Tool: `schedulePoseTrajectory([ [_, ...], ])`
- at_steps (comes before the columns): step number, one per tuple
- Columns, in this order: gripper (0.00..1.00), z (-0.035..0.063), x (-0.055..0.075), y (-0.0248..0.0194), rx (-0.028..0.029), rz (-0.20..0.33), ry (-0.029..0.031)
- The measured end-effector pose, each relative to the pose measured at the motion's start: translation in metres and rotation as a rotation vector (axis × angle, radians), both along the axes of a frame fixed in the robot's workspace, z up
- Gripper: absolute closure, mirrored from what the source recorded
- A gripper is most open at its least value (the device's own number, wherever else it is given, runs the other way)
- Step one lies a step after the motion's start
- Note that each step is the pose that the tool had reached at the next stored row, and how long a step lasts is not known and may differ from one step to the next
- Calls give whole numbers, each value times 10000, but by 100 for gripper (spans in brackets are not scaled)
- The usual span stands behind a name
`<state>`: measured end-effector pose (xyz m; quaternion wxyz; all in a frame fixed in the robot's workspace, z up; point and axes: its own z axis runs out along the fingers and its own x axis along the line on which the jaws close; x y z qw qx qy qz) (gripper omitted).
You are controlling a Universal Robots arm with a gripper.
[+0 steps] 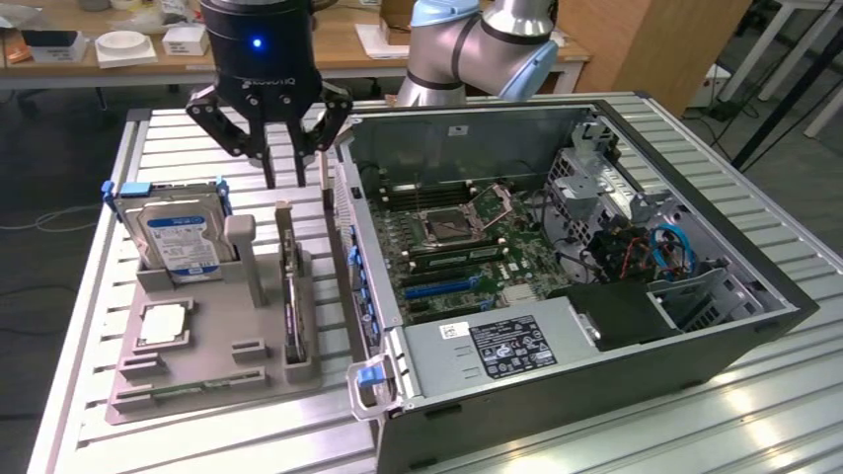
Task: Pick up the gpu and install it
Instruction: 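Pick up the gpu and move the gpu toward the slot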
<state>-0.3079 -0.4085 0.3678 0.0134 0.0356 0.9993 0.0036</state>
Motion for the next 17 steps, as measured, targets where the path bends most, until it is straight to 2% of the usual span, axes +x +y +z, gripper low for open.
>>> schedulePoseTrajectory([
  [11, 64, -8, -21, -62, 0, 0, -1],
  [17, 64, -9, -23, -68, 0, 0, -1],
])
